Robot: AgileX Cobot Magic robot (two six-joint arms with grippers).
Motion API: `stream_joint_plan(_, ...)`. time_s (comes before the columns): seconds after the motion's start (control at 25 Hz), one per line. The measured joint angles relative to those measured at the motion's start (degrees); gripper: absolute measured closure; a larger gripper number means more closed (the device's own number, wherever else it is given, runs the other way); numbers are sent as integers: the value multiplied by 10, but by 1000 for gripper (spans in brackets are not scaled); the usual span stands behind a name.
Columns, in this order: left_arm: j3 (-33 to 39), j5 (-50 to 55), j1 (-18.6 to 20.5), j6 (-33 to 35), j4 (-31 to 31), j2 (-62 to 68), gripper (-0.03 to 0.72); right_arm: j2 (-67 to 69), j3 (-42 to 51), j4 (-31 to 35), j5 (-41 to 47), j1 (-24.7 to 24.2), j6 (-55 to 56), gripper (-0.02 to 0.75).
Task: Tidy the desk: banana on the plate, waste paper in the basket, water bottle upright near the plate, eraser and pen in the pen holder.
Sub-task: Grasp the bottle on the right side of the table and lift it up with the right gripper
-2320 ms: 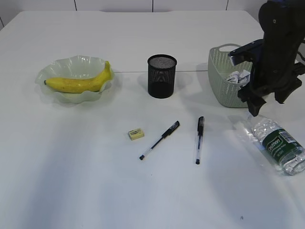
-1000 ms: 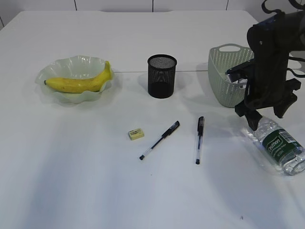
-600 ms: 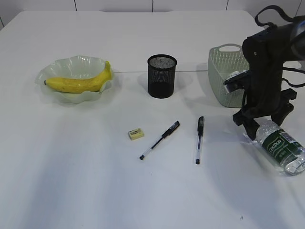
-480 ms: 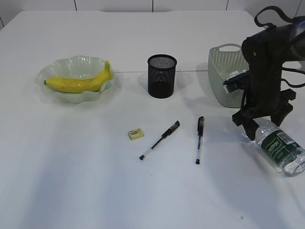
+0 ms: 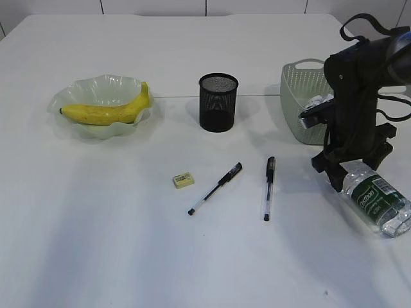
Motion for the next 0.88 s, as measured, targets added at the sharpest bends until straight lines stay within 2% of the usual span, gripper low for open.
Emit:
stream_joint_plan(0.16, 0, 0, 0, 0, 2, 0, 371, 0, 0, 0, 0, 0, -1, 167)
stream_joint_plan(0.36, 0, 0, 0, 0, 5, 0, 371, 0, -1, 2, 1, 0, -1, 313)
stream_joint_plan(0.48, 0, 0, 0, 0, 5, 0, 371, 0, -1, 2, 2, 0, -1, 367)
stream_joint_plan(0.68, 0, 0, 0, 0, 5, 0, 371, 0, -1, 6, 18, 0, -1, 379)
stream_joint_plan(0.88, 0, 0, 0, 0, 6, 0, 371, 3, -18, 47, 36, 0, -1, 381)
